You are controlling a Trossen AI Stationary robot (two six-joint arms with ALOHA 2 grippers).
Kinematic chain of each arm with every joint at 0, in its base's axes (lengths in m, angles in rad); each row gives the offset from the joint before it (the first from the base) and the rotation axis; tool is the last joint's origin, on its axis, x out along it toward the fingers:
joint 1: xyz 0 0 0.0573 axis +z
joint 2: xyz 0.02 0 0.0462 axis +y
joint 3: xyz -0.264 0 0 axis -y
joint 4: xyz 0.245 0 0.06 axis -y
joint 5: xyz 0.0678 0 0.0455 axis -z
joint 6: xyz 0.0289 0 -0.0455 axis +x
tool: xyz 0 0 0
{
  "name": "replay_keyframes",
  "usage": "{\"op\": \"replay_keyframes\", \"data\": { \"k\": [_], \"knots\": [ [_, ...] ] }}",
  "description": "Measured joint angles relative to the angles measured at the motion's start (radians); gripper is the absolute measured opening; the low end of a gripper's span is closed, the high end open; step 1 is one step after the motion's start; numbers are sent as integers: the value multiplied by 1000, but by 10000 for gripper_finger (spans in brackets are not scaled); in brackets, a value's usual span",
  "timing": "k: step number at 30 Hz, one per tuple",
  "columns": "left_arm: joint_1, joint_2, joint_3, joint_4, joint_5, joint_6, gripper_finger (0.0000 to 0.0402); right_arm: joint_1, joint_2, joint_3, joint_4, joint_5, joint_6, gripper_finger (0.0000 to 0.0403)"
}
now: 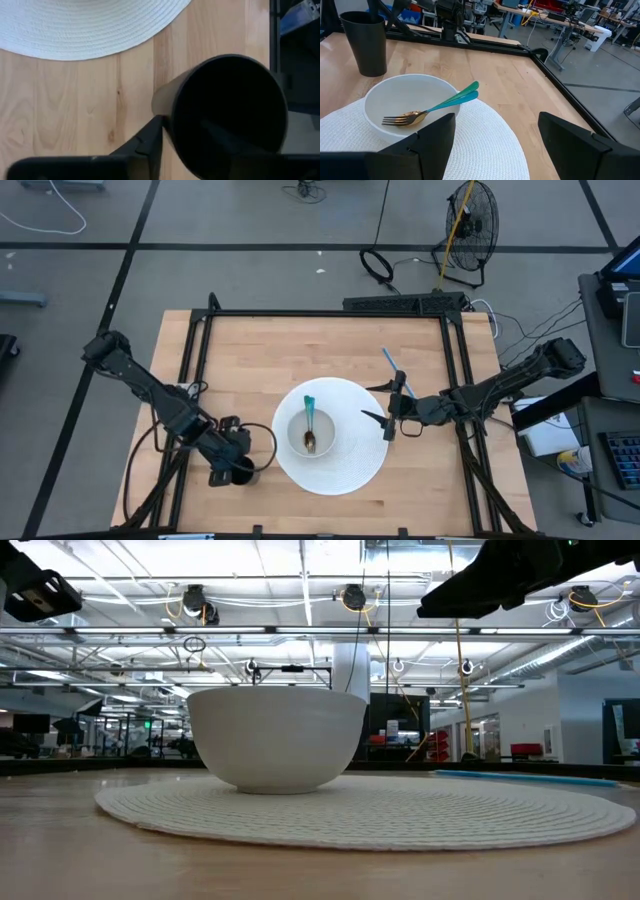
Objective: Pick & Place Utensil
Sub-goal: Put the black cup on the white mat to the right of the white bowl
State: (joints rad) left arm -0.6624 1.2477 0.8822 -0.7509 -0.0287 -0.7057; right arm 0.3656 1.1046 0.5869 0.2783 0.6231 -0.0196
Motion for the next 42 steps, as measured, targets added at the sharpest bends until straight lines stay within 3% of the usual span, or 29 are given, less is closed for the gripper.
{"op": "replay_keyframes", "data": {
  "k": [6, 21, 29, 42],
  "knots": [
    [0, 3, -1, -8, 1, -2, 13, 0, 0, 0, 0, 0, 1, 279],
    [0, 1, -1, -46, -38, 2, 5, 0, 0, 0, 0, 0, 1, 279],
    [39, -35, 3, -260, -143, -63, 4, 0, 0, -1, 0, 0, 4, 279],
    [154, -196, -2, -400, -303, 31, 3, 0, 1, -25, 8, 0, 20, 279]
  ]
}}
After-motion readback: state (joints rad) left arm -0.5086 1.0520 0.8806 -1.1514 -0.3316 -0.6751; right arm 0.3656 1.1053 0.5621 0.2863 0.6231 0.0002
